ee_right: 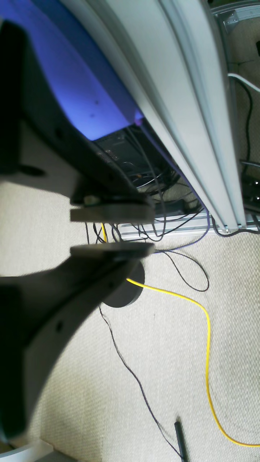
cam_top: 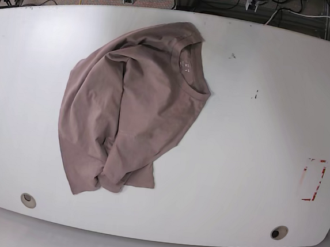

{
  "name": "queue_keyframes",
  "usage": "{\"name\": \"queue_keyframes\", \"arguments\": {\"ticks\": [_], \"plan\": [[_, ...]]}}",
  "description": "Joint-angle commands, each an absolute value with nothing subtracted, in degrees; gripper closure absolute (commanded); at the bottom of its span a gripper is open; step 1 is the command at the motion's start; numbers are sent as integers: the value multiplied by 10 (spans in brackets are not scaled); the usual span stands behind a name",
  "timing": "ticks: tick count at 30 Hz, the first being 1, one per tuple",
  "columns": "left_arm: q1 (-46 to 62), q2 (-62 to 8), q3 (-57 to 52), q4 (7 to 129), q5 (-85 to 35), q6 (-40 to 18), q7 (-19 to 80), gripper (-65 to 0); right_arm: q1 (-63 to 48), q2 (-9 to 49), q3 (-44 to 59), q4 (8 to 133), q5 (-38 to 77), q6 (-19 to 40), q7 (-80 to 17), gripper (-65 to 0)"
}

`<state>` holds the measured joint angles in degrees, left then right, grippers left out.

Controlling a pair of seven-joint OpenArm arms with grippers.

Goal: Fold the T-shirt properly

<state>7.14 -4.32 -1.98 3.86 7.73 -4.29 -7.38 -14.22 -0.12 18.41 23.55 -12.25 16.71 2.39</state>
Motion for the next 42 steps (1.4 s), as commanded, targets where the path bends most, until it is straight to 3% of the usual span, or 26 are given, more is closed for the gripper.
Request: {"name": "queue_keyframes", "arguments": {"ticks": [1, 25, 33, 42], "plan": [[75, -44, -20, 38, 78, -43, -76, -331, -145, 1, 184, 237, -123, 171, 27, -94], [75, -44, -22, 43, 76, -43, -77, -331, -145, 1, 183, 237, -124, 171, 27, -94], [114, -43, -23, 131, 75, -44, -77, -331, -151, 1, 183, 246, -121, 172, 27, -87], [160, -45, -23, 216, 75, -44, -73, -328, -210, -20, 184, 365, -119, 172, 20, -87]]}}
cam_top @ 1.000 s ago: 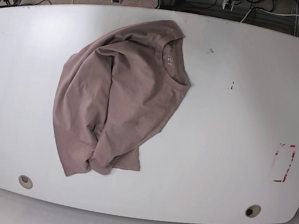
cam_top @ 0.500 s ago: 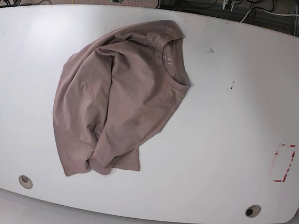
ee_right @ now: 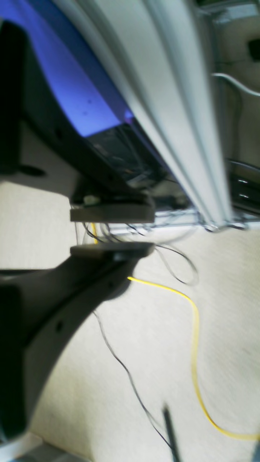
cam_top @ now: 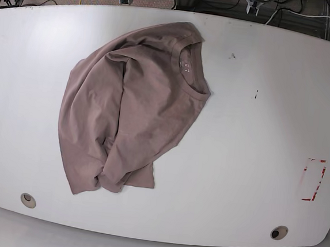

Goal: Fold the T-shirt properly

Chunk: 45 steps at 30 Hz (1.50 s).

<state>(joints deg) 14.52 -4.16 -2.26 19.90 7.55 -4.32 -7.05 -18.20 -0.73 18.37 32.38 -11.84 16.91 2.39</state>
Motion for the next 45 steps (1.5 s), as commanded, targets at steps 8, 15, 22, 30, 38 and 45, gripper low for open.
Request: {"name": "queue_keyframes", "arguments": {"ticks": [8, 15, 22, 30, 38, 45], "plan": [[211, -46, -24, 305, 75, -44, -73, -328, -274, -44, 184, 491, -117, 173, 0, -87], [272, -64, -24, 424, 74, -44, -23, -326, -320, -53, 184, 585, -117, 173, -8, -87], [350, -64, -25, 582, 74, -44, 16, -326, -368, -53, 184, 687, -116, 193, -44, -87], [434, -64, -25, 749, 74, -44, 78, -326, -435, -57, 187, 810, -66, 225, -86, -87], [518, -63, -38, 885, 74, -44, 87, -326, -502, -46, 184, 922, -22, 225, -125, -87], [594, -61, -52, 995, 73, -44, 87, -326, -551, -48, 184, 1027, -16, 226, -161, -87]]}}
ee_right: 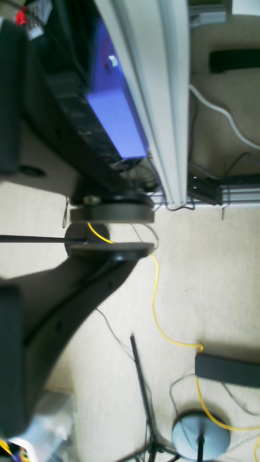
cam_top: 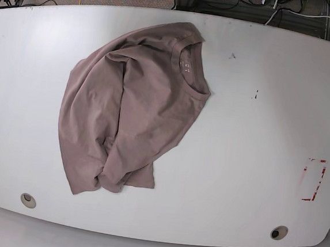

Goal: Fold the T-shirt properly

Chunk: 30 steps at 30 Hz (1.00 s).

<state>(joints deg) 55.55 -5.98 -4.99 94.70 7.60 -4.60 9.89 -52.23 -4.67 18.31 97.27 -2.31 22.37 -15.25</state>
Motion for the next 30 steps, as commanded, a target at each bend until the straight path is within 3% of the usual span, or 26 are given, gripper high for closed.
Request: {"name": "queue_keyframes", "arguments": {"ticks": [1, 10, 16, 30], "plan": [[603, -61, -52, 1007, 73, -44, 87, -326, -558, -48, 184, 1039, -16, 226, -164, -87], [677, -63, -59, 1117, 34, -44, 87, -326, -618, -49, 184, 1155, 3, 226, -168, -87], [705, -62, -88, 1149, 1, -44, 87, -326, -621, -44, 184, 1163, 36, 226, -167, -87], [653, -64, -148, 1153, -55, -45, 86, -332, -533, -44, 183, 1162, 57, 226, -165, -94]]}}
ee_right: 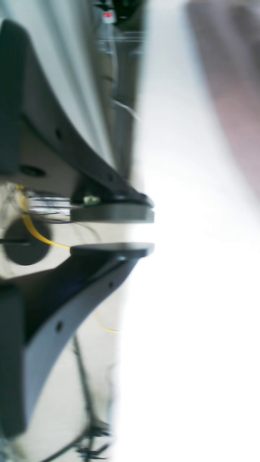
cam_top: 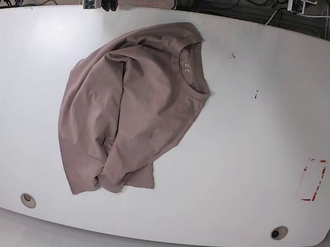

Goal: Fold the T-shirt properly
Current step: 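Move the right gripper down onto the crumpled mauve T-shirt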

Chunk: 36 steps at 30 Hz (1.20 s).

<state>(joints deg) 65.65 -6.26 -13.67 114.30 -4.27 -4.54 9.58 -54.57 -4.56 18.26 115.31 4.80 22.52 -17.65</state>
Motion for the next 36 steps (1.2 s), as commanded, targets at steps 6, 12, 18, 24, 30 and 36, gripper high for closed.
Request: {"name": "queue_keyframes", "arguments": {"ticks": [6, 12, 18, 24, 30, 36], "plan": [[612, -65, -164, 1153, -59, -45, 86, -335, -482, -45, 182, 1161, 58, 227, -167, -95], [581, -65, -175, 1153, -59, -45, 86, -426, -435, -46, 167, 1160, 58, 248, -167, -95], [539, -65, -189, 1150, -58, -45, 86, -504, -382, -47, 129, 1159, 52, 254, -169, -200], [509, -65, -196, 1149, -58, -45, 87, -506, -331, -44, 65, 1159, 51, 250, -222, -409], [503, -65, -224, 1150, -58, -45, 87, -506, -262, -28, -12, 1151, 32, 251, -278, -423], [502, -65, -256, 1149, -58, -45, 87, -506, -185, -13, -98, 1101, -1, 249, -323, -423]]}}
